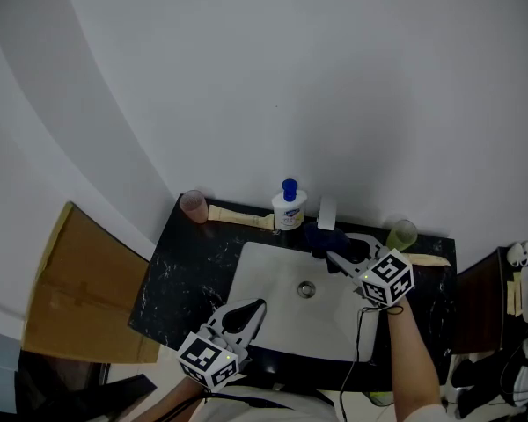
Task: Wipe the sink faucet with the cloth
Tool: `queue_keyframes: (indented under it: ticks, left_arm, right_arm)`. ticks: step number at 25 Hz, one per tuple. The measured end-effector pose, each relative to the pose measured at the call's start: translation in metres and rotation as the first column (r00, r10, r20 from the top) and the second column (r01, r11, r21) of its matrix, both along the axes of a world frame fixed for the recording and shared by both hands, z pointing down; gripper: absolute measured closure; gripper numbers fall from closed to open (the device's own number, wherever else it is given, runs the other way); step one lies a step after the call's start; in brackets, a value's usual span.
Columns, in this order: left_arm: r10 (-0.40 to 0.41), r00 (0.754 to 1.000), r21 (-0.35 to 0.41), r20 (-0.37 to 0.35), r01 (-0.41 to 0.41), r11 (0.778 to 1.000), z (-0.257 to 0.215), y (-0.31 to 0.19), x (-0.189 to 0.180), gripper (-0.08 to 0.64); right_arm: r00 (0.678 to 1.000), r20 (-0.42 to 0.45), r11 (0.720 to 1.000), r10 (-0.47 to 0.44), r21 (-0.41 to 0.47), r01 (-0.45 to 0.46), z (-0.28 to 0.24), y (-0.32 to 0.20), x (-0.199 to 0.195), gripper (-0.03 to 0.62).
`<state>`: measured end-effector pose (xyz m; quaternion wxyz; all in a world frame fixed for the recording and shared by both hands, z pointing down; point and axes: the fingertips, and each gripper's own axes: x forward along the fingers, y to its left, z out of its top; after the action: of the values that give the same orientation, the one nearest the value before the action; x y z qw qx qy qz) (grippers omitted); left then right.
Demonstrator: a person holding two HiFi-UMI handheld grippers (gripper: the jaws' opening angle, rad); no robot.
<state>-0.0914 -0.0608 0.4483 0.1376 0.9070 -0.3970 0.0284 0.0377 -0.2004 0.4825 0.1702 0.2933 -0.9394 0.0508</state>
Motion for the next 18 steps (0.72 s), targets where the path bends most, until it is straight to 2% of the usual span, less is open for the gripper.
queue_keyframes:
  ticks: [3,7,10,13,18]
  left_arm:
    - [0.006,1.000,-0.003,0.000,-0.006,1.000,0.003,0.001,0.002,0.558]
    - [0.006,1.000,0.003,-0.003,-0.006,1.000,0.001,0.000,0.004,0.558]
    - [-0.002,1.000,0.004,-0.005,0.002,1.000,-0.001,0.000,0.002,0.558]
    - [-0.004,1.000,0.005,-0.006,0.004,1.000,-0.002,-0.004,-0.001,0.558]
    - [0.007,1.000,-0.001,-0.009,-0.007,1.000,0.000,-0.009,0.003,0.558]
  right_arm:
    - [0.999,-0.014,0.999,0.032,0.001,-0.032,0.004,-0.014,0.005,0.457]
    - [0.986,-0.055,0.987,0.159,0.019,-0.159,0.009,-0.055,0.022,0.457]
    - [0.971,-0.022,0.971,0.237,-0.005,-0.237,0.009,-0.070,0.032,0.457]
    - [0.972,-0.002,0.972,0.234,-0.017,-0.234,0.011,-0.066,0.029,0.457]
    - [0.968,-0.017,0.967,0.252,-0.029,-0.252,0.014,-0.070,0.020,0.457]
